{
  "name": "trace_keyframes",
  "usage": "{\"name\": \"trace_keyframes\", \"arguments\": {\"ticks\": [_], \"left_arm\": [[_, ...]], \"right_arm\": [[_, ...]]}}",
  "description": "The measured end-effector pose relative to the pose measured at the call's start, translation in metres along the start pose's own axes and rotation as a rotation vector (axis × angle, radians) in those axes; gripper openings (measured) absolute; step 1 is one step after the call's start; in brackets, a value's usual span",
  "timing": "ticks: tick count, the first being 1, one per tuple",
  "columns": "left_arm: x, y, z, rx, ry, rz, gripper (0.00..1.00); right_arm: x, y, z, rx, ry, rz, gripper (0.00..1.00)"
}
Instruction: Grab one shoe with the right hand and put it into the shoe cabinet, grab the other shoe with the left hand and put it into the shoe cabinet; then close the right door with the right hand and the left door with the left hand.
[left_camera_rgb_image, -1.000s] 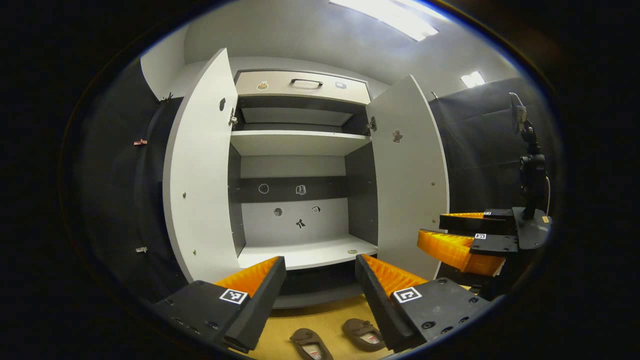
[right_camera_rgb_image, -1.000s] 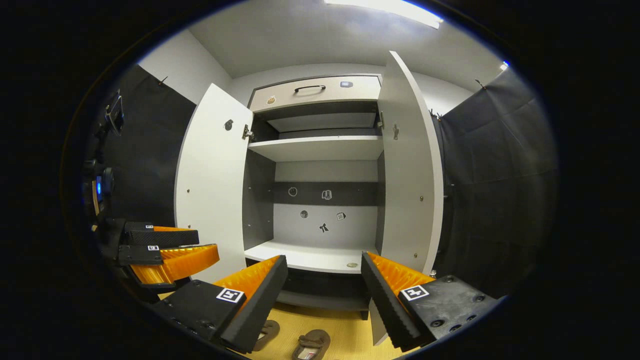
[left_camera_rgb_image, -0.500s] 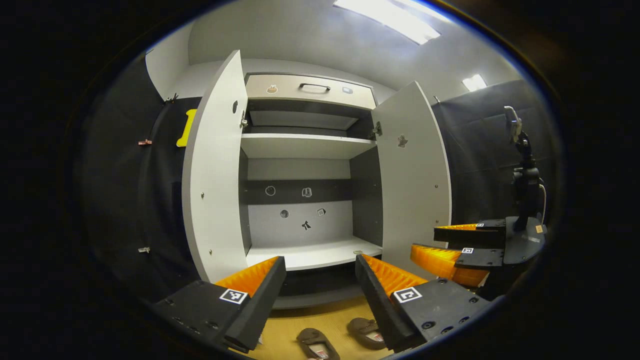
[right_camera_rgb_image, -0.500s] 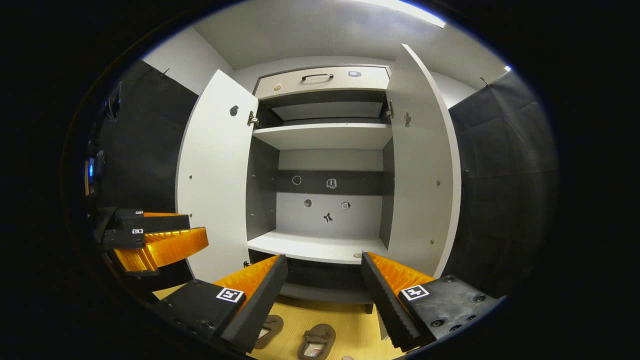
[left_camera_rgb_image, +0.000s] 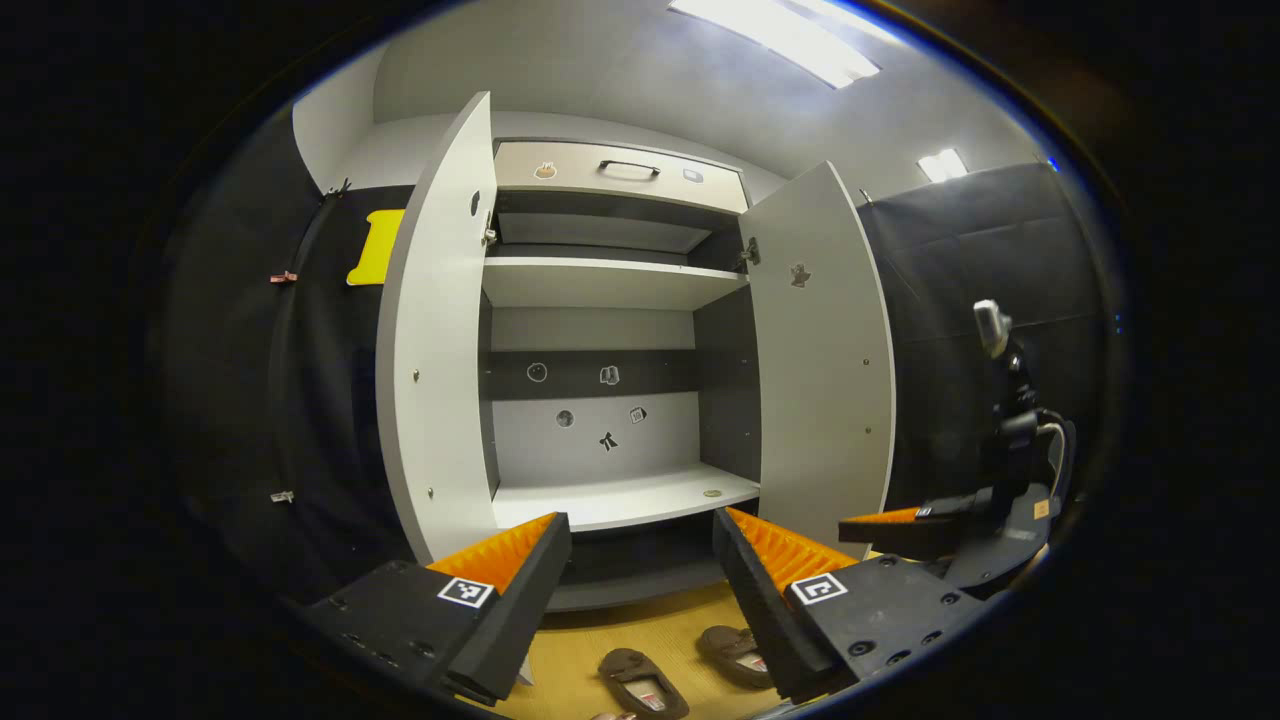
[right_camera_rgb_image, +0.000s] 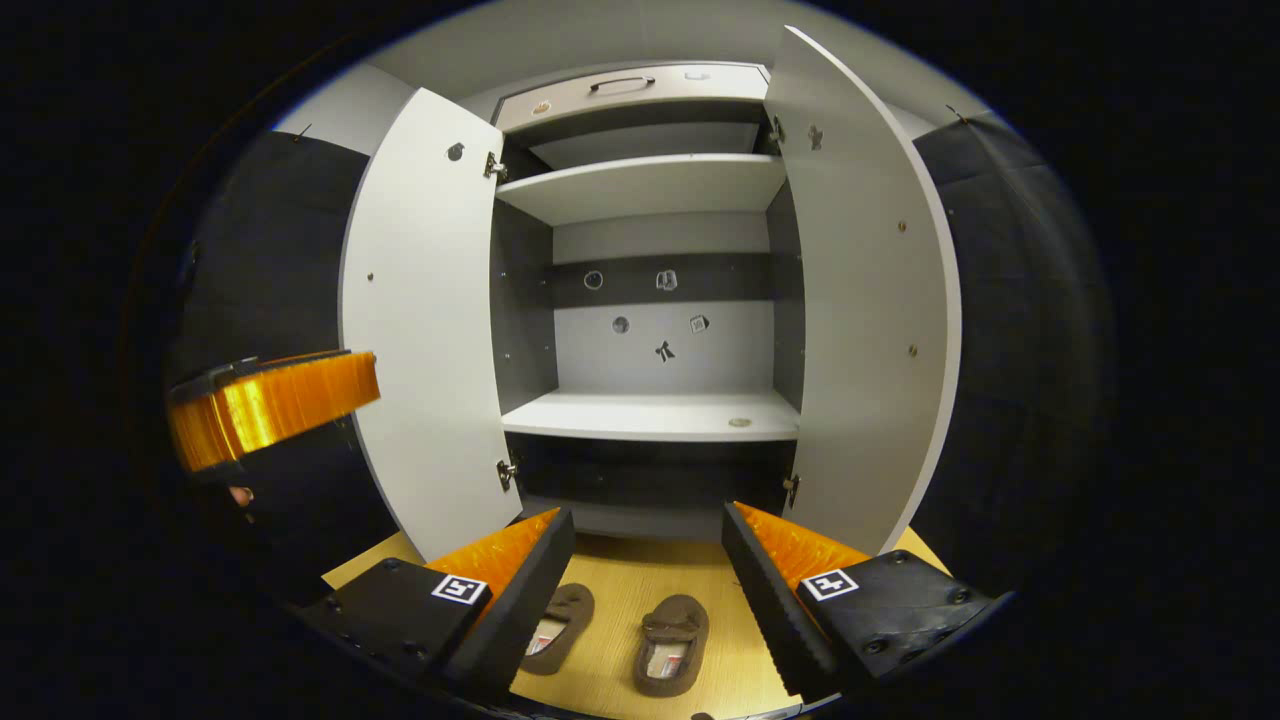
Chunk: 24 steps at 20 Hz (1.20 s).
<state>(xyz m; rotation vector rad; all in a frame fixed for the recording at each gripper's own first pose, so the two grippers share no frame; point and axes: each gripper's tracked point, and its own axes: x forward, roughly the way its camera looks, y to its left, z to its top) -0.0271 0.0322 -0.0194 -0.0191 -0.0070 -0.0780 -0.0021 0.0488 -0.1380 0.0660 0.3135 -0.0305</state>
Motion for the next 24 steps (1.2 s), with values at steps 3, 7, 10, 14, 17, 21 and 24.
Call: {"name": "trace_keyframes", "arguments": {"ticks": [3,7,10,14,17,21,24], "left_arm": [[0.001,0.005,-0.005,-0.018,0.007,0.01,0.92],[0.003,0.013,-0.013,-0.013,0.02,0.045,0.92],[0.005,0.016,-0.019,-0.017,0.032,0.056,0.92],[0.008,0.021,-0.032,-0.008,0.075,0.071,0.92],[0.011,0.024,-0.039,-0.01,0.092,0.08,0.92],[0.019,0.025,-0.047,-0.015,0.112,0.081,0.93],[0.026,0.028,-0.054,0.0,0.128,0.087,0.93]], "right_arm": [[0.012,0.001,-0.051,0.089,0.115,0.006,0.99],[0.027,-0.003,-0.126,0.105,0.256,-0.011,0.97],[0.035,0.002,-0.18,0.049,0.366,0.009,0.97],[0.048,0.007,-0.225,0.059,0.445,0.025,0.94],[0.064,0.003,-0.248,0.073,0.48,0.016,0.91],[0.087,-0.006,-0.281,0.103,0.533,-0.007,0.76],[0.103,-0.014,-0.298,0.099,0.549,-0.02,0.75]]}}
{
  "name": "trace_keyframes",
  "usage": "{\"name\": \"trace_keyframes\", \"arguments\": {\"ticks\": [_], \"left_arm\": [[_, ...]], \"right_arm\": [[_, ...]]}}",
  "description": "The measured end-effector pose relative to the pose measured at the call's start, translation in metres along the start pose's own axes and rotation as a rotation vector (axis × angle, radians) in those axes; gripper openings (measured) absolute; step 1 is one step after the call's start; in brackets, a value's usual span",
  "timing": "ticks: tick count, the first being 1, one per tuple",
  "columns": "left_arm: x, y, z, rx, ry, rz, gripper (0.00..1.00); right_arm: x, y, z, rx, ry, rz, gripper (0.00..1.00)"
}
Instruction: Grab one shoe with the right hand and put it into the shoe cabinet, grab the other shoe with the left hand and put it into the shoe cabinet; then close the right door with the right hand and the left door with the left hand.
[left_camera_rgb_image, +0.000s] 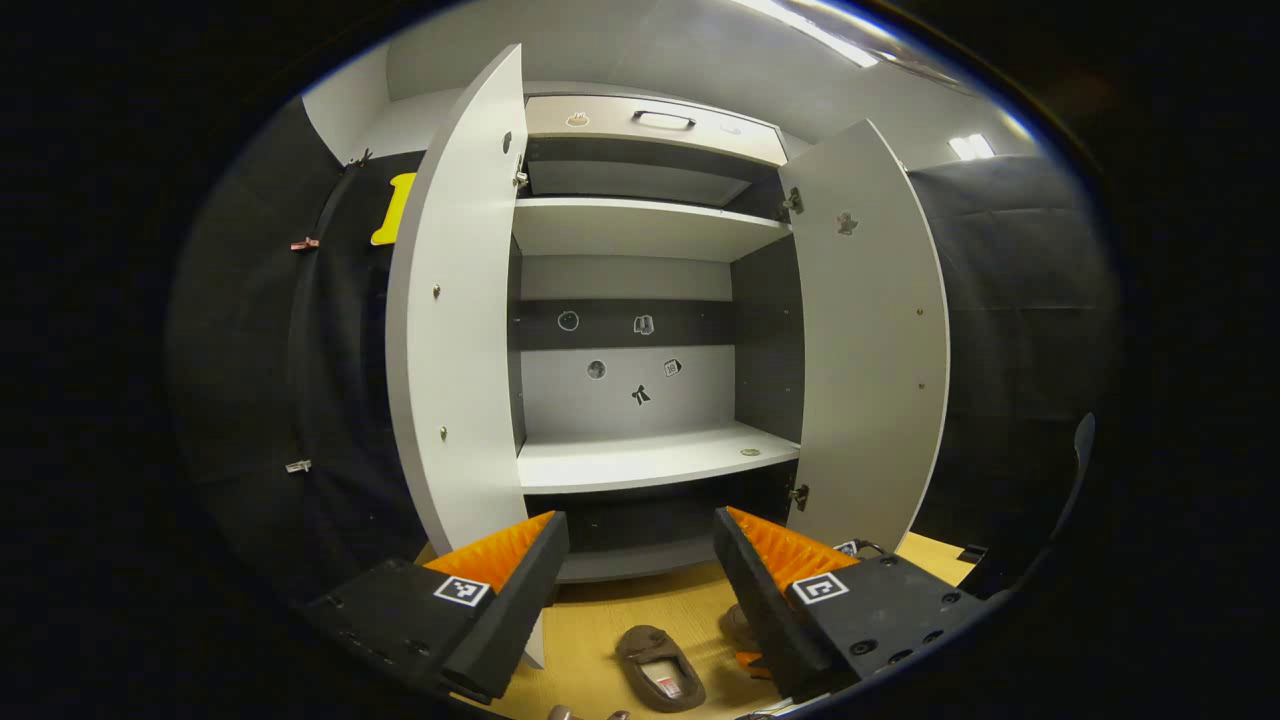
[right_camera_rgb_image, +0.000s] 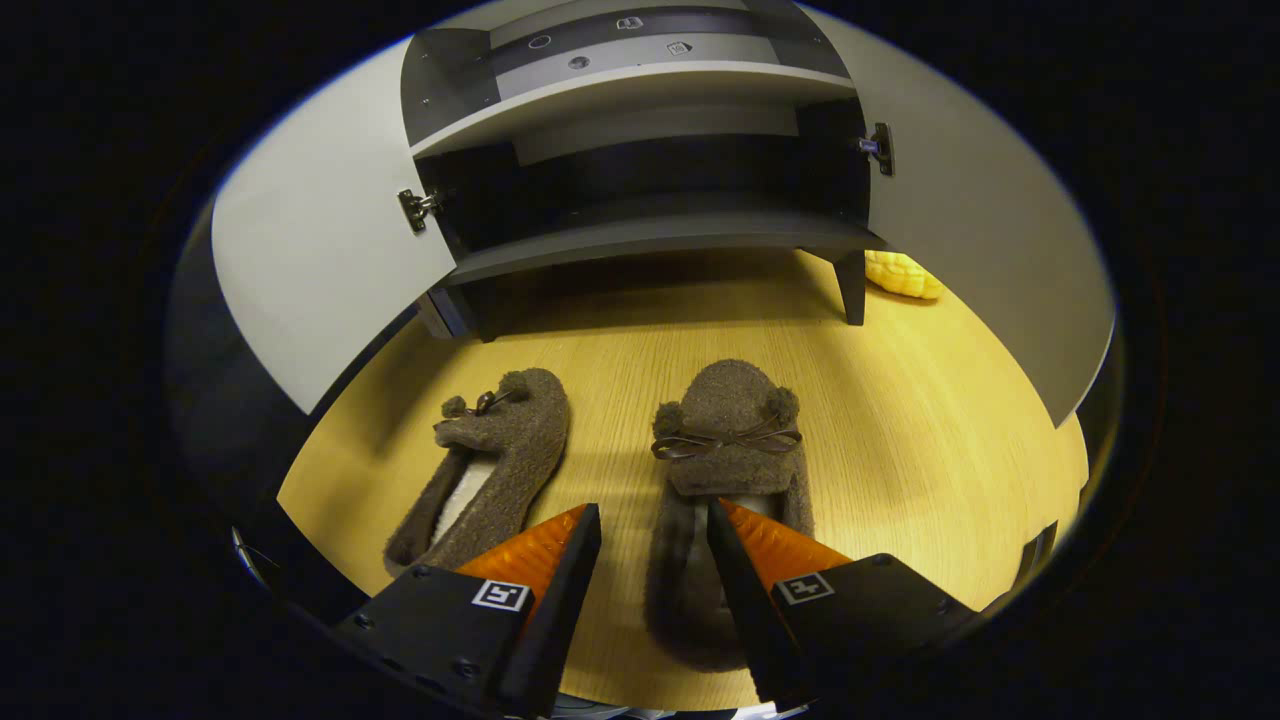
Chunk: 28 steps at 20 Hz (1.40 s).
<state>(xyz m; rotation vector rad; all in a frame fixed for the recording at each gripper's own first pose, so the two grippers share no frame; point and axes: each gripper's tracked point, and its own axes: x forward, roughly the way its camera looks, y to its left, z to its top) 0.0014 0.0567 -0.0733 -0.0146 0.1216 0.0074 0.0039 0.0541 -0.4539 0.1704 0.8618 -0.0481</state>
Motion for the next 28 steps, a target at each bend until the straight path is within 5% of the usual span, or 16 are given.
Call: {"name": "trace_keyframes", "arguments": {"ticks": [3,4,9,11,12,15,17,23,28], "left_arm": [[0.009,-0.003,-0.008,0.002,0.024,-0.014,0.94],[0.012,-0.004,-0.011,0.002,0.032,-0.017,0.94],[0.023,-0.004,-0.022,0.008,0.064,-0.023,0.93],[0.026,-0.002,-0.025,0.017,0.072,-0.016,0.94],[0.028,-0.001,-0.026,0.018,0.077,-0.013,0.93],[0.033,0.0,-0.03,0.011,0.089,-0.011,0.93],[0.034,-0.002,-0.031,0.007,0.093,-0.011,0.93],[0.031,-0.008,-0.025,0.023,0.08,-0.014,0.94],[0.025,-0.018,-0.015,0.01,0.043,-0.032,0.94]], "right_arm": [[0.014,-0.001,0.004,-0.005,0.0,-0.005,0.51],[0.021,0.0,0.005,-0.012,-0.006,-0.006,0.57],[0.045,-0.014,0.014,-0.066,-0.02,-0.062,0.52],[0.046,-0.012,0.011,-0.062,-0.019,-0.057,0.15],[0.047,-0.01,0.012,-0.07,-0.013,-0.048,0.29],[0.045,-0.015,0.014,-0.125,-0.029,-0.063,0.28],[0.049,-0.014,0.012,-0.136,-0.005,-0.058,0.05],[0.027,-0.015,0.023,-0.139,0.011,-0.006,0.05],[-0.046,-0.006,0.1,-0.1,-0.104,0.036,0.05]]}}
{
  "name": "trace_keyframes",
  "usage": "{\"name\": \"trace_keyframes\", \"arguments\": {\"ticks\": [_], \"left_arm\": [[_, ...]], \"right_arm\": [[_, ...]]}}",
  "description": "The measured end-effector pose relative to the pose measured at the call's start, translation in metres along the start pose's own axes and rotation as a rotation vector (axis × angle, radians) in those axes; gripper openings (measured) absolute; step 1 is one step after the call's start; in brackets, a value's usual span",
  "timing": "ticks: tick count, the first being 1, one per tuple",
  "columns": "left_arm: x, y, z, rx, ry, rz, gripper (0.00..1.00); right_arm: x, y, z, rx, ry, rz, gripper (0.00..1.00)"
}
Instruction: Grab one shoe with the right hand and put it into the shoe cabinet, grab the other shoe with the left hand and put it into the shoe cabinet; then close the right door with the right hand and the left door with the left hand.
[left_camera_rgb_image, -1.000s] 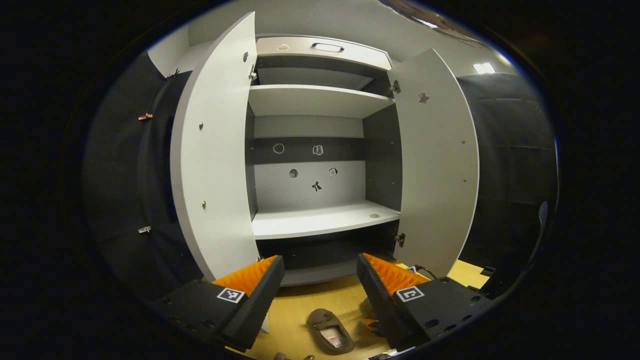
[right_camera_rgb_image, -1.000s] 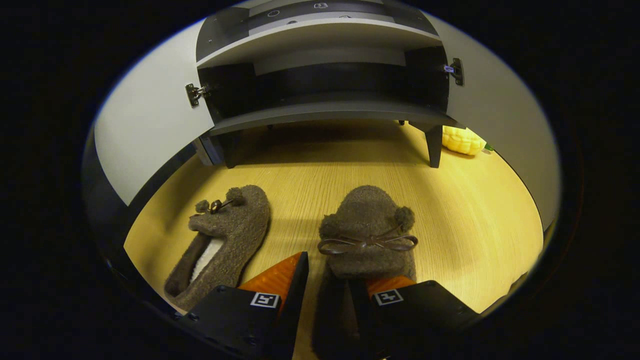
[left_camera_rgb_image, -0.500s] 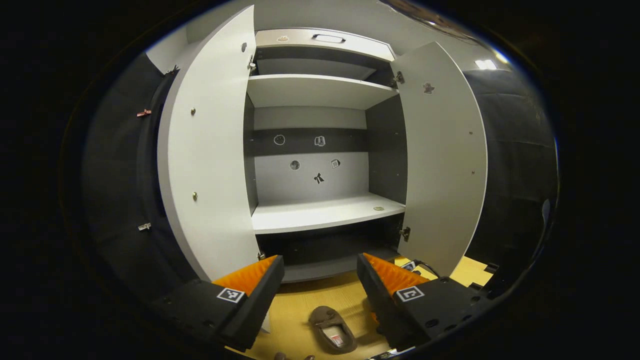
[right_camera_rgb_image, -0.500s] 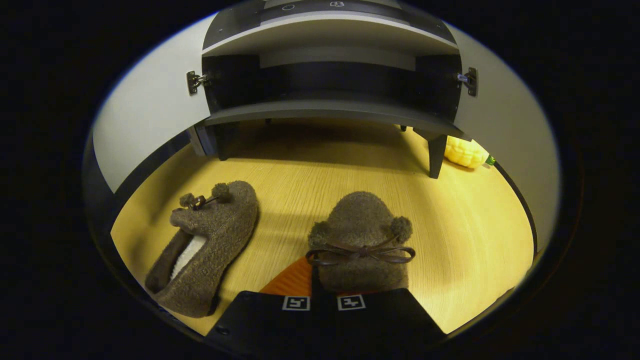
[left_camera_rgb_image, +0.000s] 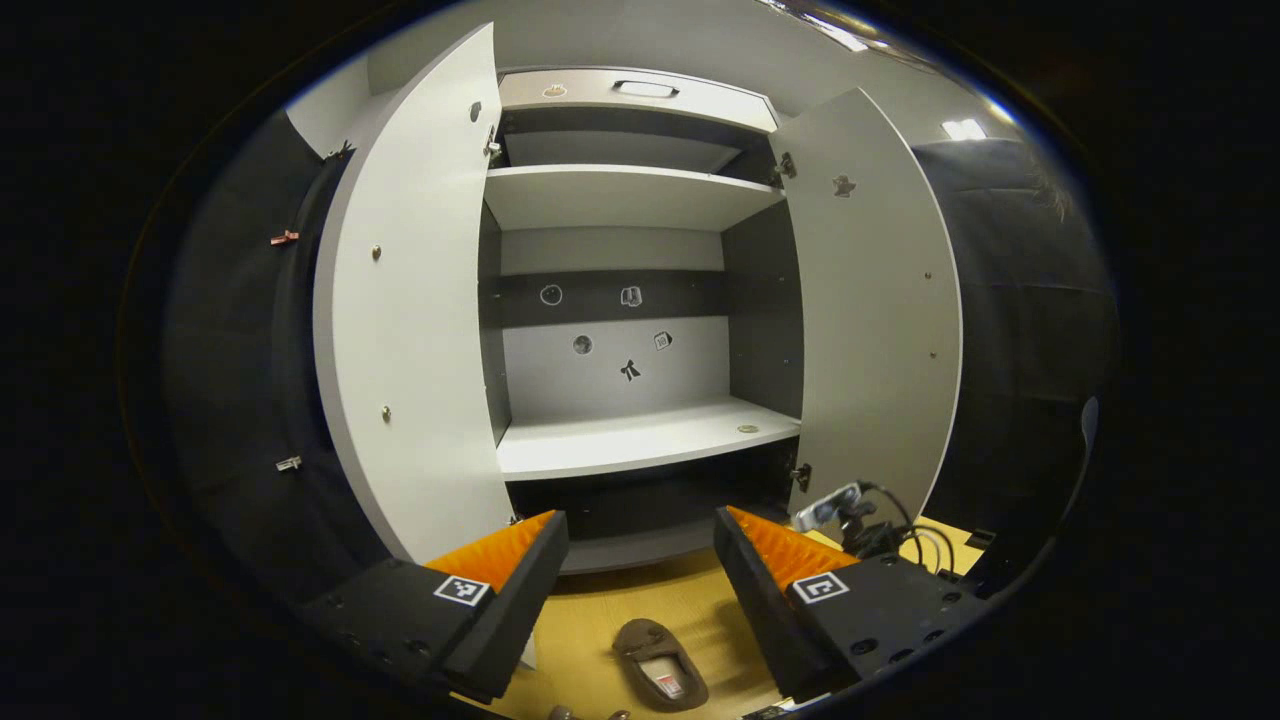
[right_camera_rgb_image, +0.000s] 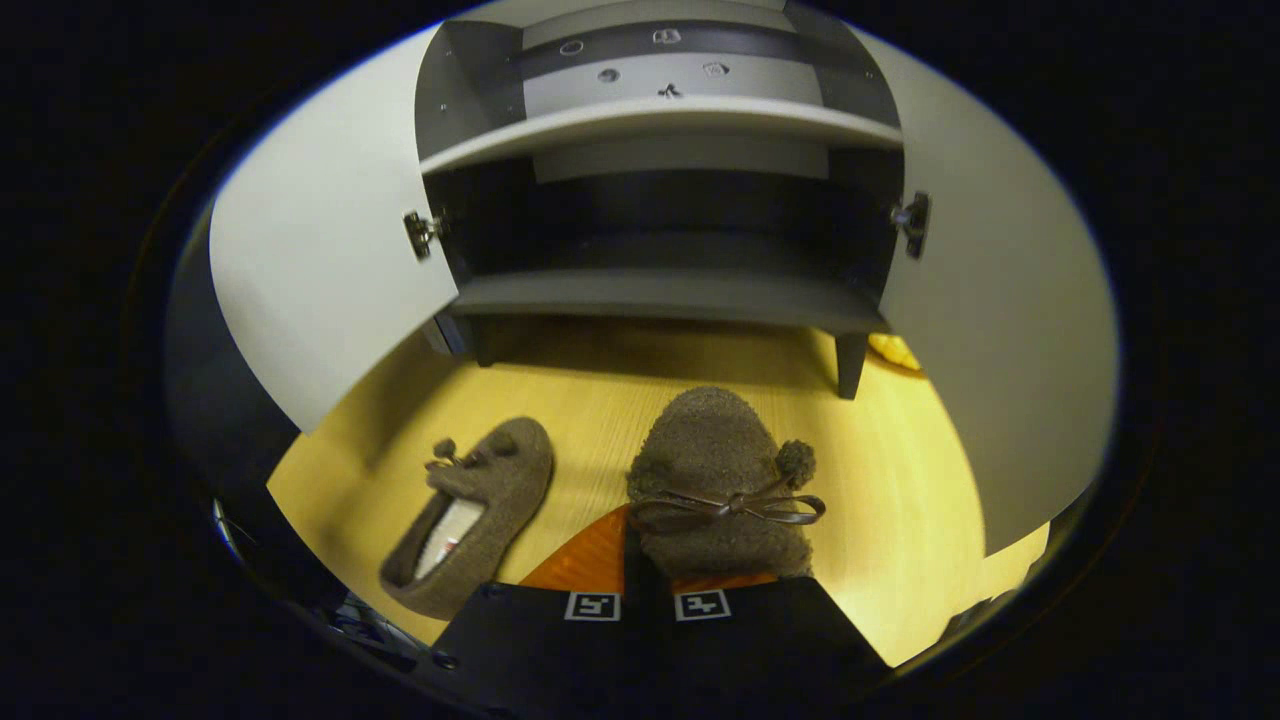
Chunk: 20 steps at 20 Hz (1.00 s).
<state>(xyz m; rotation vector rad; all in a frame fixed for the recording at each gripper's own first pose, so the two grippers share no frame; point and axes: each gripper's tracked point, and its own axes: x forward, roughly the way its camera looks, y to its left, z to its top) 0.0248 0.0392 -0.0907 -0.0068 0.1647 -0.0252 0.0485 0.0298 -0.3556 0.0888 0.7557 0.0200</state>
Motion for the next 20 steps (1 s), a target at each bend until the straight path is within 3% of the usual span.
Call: {"name": "trace_keyframes", "arguments": {"ticks": [9,14,20], "left_arm": [[-0.028,-0.005,0.015,0.001,-0.057,0.01,0.93],[-0.043,-0.005,0.015,-0.054,-0.075,0.032,0.94],[-0.054,0.007,0.026,-0.151,-0.138,0.108,0.93]], "right_arm": [[-0.084,0.01,0.18,-0.067,-0.31,0.004,0.05],[-0.084,0.013,0.288,-0.097,-0.458,-0.019,0.05],[-0.02,-0.011,0.379,-0.056,-0.446,-0.058,0.05]]}}
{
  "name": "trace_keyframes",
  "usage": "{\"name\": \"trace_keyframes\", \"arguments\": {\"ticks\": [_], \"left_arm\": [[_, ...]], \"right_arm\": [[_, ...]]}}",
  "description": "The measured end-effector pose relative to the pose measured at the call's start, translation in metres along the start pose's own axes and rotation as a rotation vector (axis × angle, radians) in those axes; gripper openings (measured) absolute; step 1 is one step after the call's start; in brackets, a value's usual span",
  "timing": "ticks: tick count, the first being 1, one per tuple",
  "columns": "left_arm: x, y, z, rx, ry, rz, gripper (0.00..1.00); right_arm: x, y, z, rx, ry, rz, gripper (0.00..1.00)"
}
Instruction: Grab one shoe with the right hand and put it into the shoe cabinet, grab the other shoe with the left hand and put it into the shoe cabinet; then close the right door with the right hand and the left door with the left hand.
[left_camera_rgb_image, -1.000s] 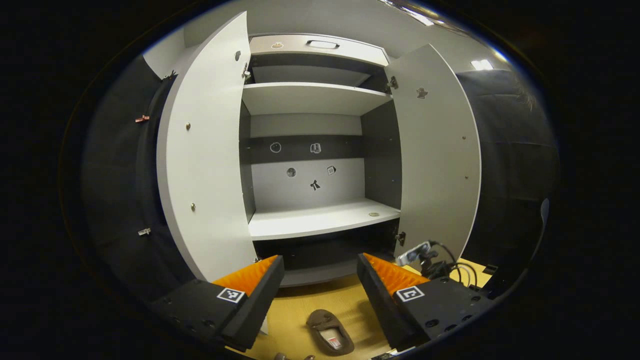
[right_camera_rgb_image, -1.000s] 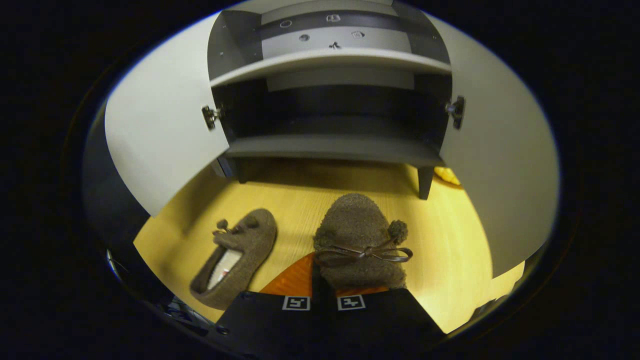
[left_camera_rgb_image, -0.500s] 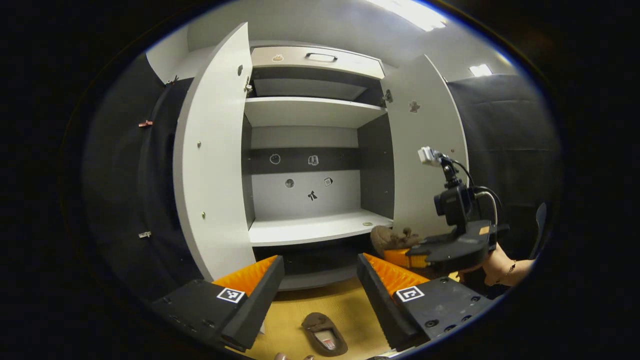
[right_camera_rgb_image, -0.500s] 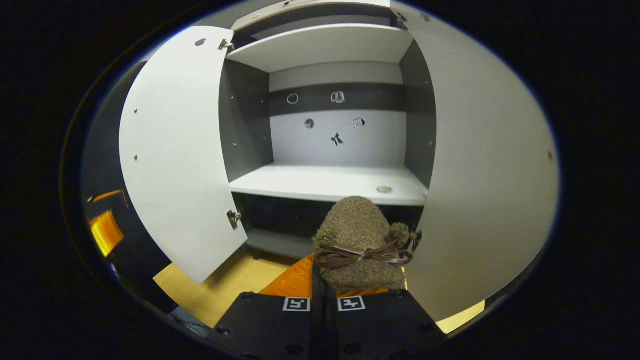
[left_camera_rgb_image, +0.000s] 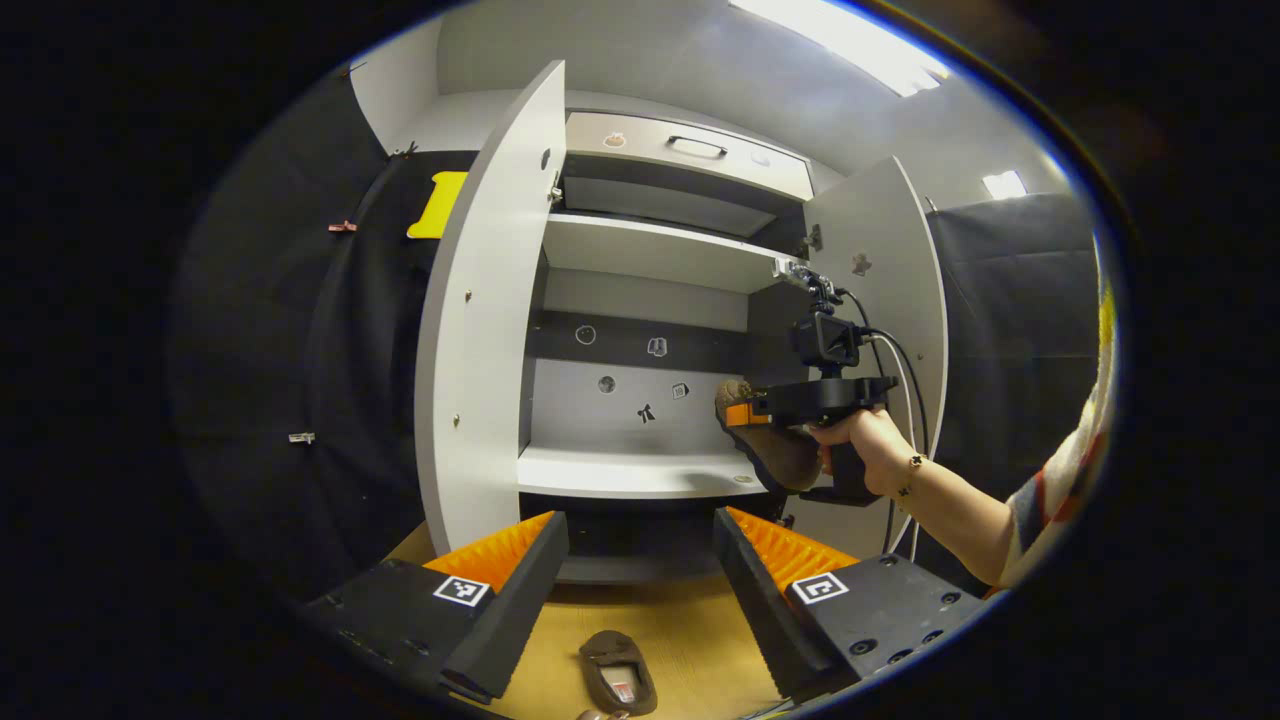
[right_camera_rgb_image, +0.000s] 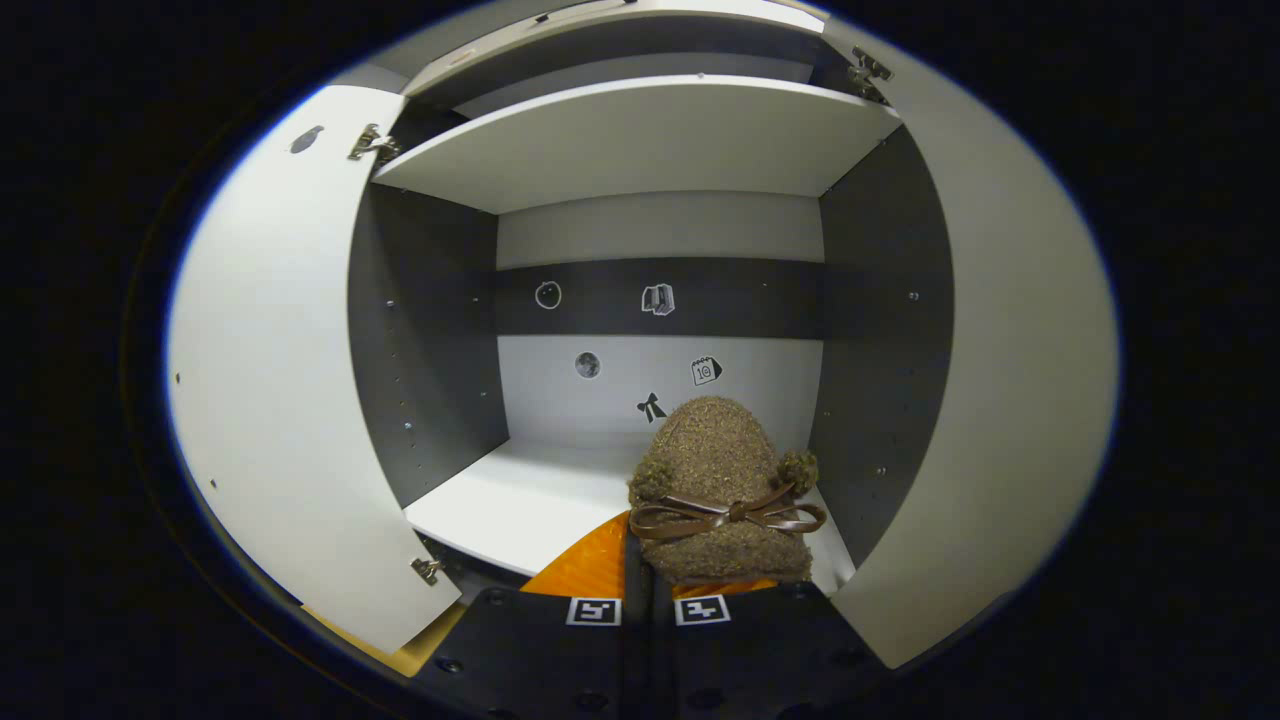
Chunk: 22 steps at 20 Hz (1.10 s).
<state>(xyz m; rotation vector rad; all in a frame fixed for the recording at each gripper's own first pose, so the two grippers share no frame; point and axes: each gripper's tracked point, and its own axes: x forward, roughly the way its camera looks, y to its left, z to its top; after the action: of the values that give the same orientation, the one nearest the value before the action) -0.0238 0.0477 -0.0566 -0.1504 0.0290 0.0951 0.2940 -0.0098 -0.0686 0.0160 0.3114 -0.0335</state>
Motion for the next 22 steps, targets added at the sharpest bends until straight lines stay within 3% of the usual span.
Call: {"name": "trace_keyframes", "arguments": {"ticks": [9,14,16,17,18,21,22], "left_arm": [[0.018,0.02,-0.013,0.012,0.037,0.146,0.95],[0.024,0.024,-0.009,0.017,0.055,0.194,0.95],[0.024,0.026,-0.009,0.026,0.066,0.208,0.95],[0.025,0.027,-0.007,0.032,0.065,0.213,0.95],[0.027,0.027,-0.006,0.035,0.061,0.214,0.95],[0.03,0.02,-0.002,0.027,0.05,0.191,0.95],[0.03,0.018,-0.002,0.026,0.047,0.182,0.95]], "right_arm": [[0.142,-0.031,-0.023,0.037,0.177,-0.052,0.05],[0.183,-0.043,-0.058,0.096,0.257,-0.105,0.05],[0.188,-0.034,-0.066,0.122,0.286,-0.084,0.05],[0.185,-0.032,-0.068,0.122,0.301,-0.073,0.17],[0.182,-0.03,-0.068,0.108,0.301,-0.057,0.2],[0.164,-0.023,-0.058,0.104,0.286,-0.034,0.47],[0.154,-0.019,-0.055,0.105,0.279,-0.019,0.52]]}}
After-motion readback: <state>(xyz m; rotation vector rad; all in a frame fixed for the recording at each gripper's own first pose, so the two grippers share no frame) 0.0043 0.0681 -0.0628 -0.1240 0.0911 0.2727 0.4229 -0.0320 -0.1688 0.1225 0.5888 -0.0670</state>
